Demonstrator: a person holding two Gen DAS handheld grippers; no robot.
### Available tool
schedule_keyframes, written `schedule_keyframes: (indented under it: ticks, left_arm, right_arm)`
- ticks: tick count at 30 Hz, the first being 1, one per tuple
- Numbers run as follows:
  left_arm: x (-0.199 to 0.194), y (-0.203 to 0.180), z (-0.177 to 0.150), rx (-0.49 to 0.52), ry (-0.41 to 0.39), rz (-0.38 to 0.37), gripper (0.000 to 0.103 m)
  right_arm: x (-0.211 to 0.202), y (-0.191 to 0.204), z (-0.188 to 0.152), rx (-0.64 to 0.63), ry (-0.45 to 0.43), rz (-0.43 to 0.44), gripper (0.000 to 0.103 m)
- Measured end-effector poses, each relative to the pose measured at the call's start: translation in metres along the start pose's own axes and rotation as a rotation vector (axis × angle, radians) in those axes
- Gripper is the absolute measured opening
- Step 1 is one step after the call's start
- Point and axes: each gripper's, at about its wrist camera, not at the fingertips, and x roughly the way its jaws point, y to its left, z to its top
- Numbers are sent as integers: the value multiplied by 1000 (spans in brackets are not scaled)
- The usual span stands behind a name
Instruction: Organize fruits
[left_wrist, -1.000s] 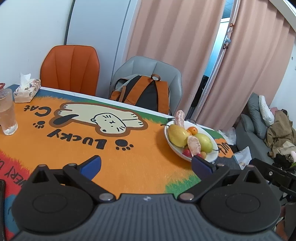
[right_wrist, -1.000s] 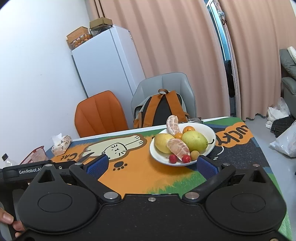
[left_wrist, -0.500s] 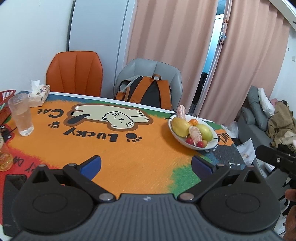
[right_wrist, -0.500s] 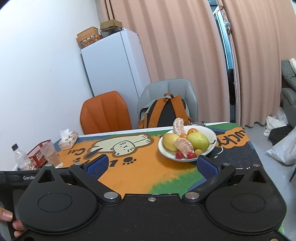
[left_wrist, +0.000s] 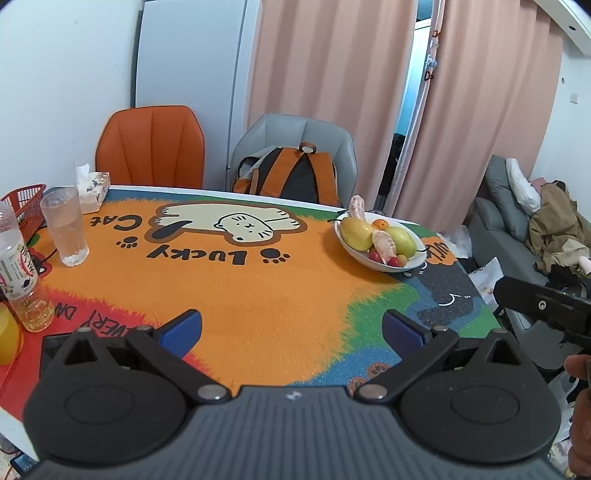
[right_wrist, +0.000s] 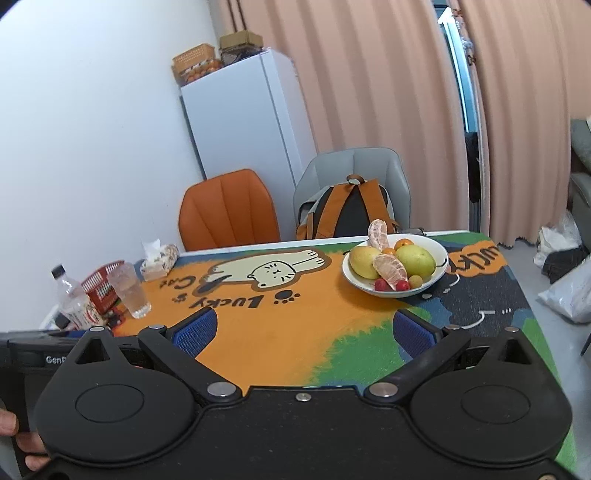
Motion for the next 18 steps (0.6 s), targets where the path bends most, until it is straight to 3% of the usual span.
schedule_keyframes:
  ticks: [18]
  left_arm:
    - [-31, 2, -13, 27, -36, 3, 103]
  right_arm:
    - [-33, 0, -4, -9, -58, -26, 103]
